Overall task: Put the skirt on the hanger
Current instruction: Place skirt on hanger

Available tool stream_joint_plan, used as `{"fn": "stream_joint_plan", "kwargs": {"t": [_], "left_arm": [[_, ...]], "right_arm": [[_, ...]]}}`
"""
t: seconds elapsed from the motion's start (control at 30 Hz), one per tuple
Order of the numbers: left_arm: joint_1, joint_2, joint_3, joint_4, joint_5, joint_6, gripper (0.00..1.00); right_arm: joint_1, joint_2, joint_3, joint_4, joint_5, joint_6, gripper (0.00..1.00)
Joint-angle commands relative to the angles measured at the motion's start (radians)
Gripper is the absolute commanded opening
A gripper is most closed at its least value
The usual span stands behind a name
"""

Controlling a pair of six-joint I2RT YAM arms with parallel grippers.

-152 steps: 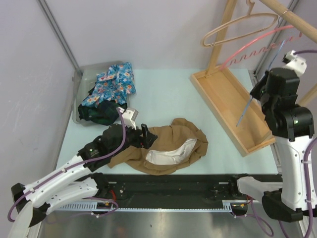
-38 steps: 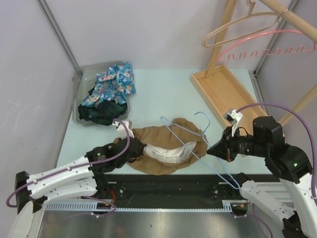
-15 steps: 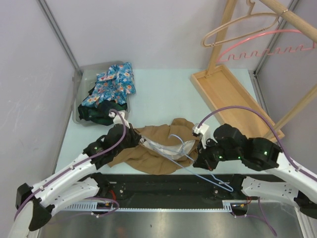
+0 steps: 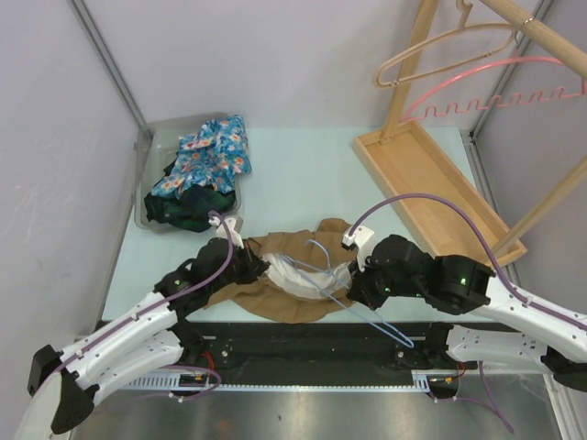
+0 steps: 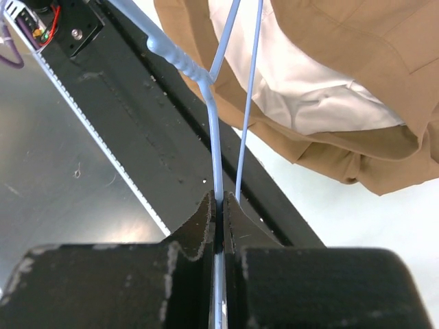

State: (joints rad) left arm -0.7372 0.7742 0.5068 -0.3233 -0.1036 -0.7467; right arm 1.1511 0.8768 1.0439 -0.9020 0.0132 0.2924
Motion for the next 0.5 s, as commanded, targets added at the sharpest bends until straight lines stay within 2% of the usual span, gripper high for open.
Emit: {"fn": "stream_joint_plan", "kwargs": {"t": [0.0,0.07,0.1,0.17,0.23,0.4,0.47], "left_arm": [[0.005,-0.052,-0.034,0.032,0.076,0.023,0.04],[0.005,-0.058,-0.045,0.030,0.079,0.014,0.11],[0.004,-0.064,-0.054,0.035,0.078,0.010,0.23],[0.004,-0.070,-0.065,0.039,0.064,0.003,0.34],[-0.001,-0.081,-0.079,0.061,0.047,0.001,0.40],[-0.011,-0.075,-0.086,0.073,0.018,0.006,0.41],[-0.021,-0.064,-0.090,0.079,0.016,0.007,0.37]], "right_arm": [[0.006,0.008,-0.001,0.080,0.045,0.004,0.00],[0.006,0.011,-0.001,0.086,0.045,-0.001,0.00],[0.006,0.013,-0.001,0.090,0.044,-0.004,0.00],[0.006,0.014,-0.001,0.092,0.041,-0.004,0.00],[0.007,0.014,-0.001,0.097,0.039,-0.002,0.00],[0.006,0.007,-0.001,0.095,0.045,0.004,0.00],[0.006,0.002,-0.001,0.095,0.045,0.007,0.00]]}}
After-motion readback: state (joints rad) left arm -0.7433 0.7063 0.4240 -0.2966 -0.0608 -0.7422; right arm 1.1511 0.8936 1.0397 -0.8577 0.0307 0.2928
